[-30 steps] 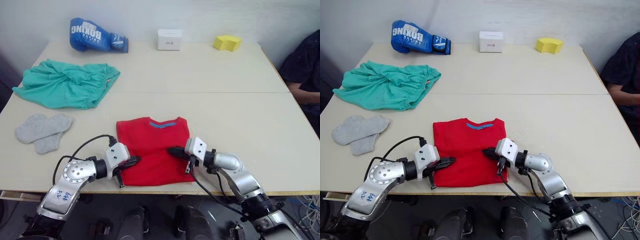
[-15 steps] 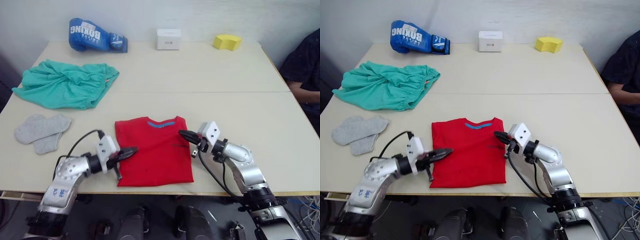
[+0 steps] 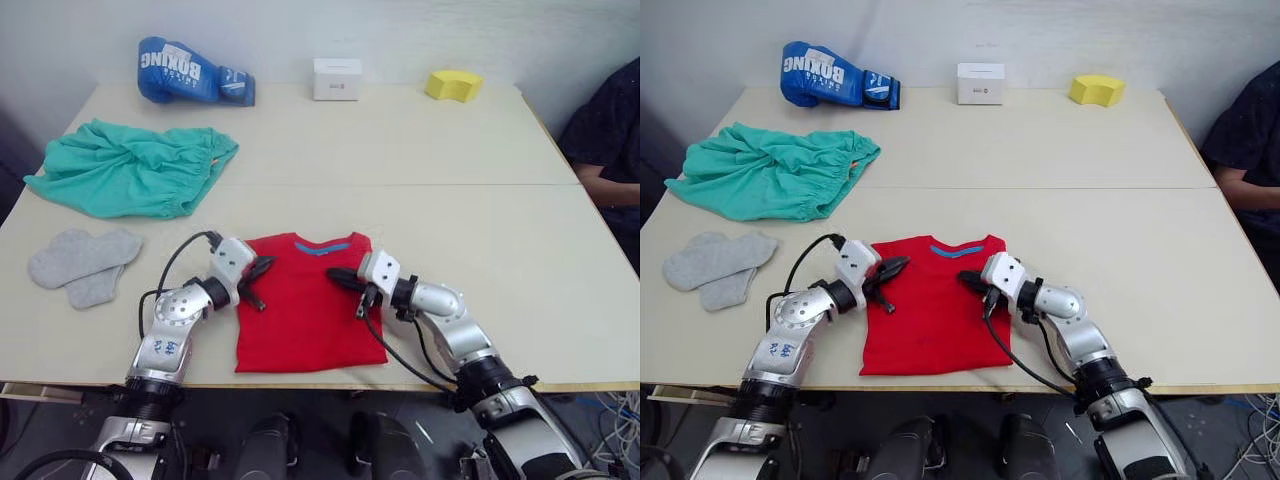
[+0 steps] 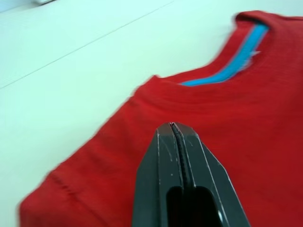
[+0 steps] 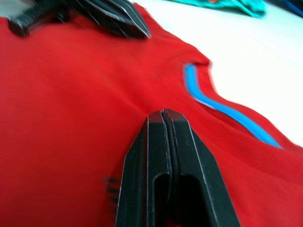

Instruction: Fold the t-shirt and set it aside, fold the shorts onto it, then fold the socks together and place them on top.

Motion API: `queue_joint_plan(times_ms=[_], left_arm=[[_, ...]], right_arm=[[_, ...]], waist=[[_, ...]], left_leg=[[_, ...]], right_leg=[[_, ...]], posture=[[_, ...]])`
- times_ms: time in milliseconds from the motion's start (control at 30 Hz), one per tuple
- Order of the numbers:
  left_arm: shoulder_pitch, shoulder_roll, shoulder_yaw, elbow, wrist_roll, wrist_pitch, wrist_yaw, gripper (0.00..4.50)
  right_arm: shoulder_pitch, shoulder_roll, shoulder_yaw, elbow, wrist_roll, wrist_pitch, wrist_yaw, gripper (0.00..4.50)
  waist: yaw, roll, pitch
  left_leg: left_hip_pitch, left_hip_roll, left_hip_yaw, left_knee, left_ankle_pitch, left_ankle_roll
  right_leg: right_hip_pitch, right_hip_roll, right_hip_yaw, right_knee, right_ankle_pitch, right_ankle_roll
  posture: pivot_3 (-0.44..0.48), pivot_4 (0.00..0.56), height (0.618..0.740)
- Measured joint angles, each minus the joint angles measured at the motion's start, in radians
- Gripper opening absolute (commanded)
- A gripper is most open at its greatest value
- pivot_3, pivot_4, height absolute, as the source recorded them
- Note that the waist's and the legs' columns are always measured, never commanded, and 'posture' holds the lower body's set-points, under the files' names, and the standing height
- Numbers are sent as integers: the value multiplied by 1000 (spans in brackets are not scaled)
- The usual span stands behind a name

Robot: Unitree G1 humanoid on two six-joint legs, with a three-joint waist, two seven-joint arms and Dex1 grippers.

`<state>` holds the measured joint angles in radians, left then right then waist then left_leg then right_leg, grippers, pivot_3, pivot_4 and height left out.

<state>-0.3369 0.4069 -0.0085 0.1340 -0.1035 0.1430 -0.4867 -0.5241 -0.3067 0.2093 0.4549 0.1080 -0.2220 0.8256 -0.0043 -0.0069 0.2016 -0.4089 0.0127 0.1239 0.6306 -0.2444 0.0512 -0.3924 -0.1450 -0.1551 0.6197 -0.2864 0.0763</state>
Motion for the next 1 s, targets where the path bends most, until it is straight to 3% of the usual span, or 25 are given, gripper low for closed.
queue_joint_plan(times_ms=[333,500,633,767,900,1000], left_arm=[[40,-52,72,-24,-48,36,54,15],[74,-40,92,-53,-69,11,36,15],[102,-4,118,-56,-107,4,-31,15],[141,49,78,-102,-148,-30,-195,0],[185,91,56,-132,-188,-68,-341,0],[199,107,40,-148,-193,-102,-409,0]], right_arm=[[-60,-6,-111,143,24,1,-74,0],[-47,-18,-172,133,37,50,-140,0],[31,-82,-217,32,81,122,-113,0],[143,-207,-266,-257,339,543,-1,902],[196,-409,-298,-519,613,1045,76,2337],[194,-437,-297,-625,740,1298,40,3318]], waist=[[-1,-1,-1],[1,0,0],[7,0,0],[3,1,1],[-1,2,1],[1,2,1]], left_leg=[[2,0,0,-1,0,-8],[0,0,0,-1,2,-11],[-1,0,0,-1,0,-7],[-4,0,-2,-1,-2,-5],[-4,2,-3,-1,-5,-3],[-3,4,-4,-1,-5,-4]], right_leg=[[1,-1,0,1,0,0],[0,-1,0,0,0,0],[0,-2,-1,-2,0,0],[-3,-2,0,-3,0,0],[-3,-1,-1,-4,-1,-3],[-2,0,-2,-4,-2,-4]], posture=[[0,150,740],[0,150,740],[0,150,740],[0,150,740],[0,150,740],[0,150,740]])
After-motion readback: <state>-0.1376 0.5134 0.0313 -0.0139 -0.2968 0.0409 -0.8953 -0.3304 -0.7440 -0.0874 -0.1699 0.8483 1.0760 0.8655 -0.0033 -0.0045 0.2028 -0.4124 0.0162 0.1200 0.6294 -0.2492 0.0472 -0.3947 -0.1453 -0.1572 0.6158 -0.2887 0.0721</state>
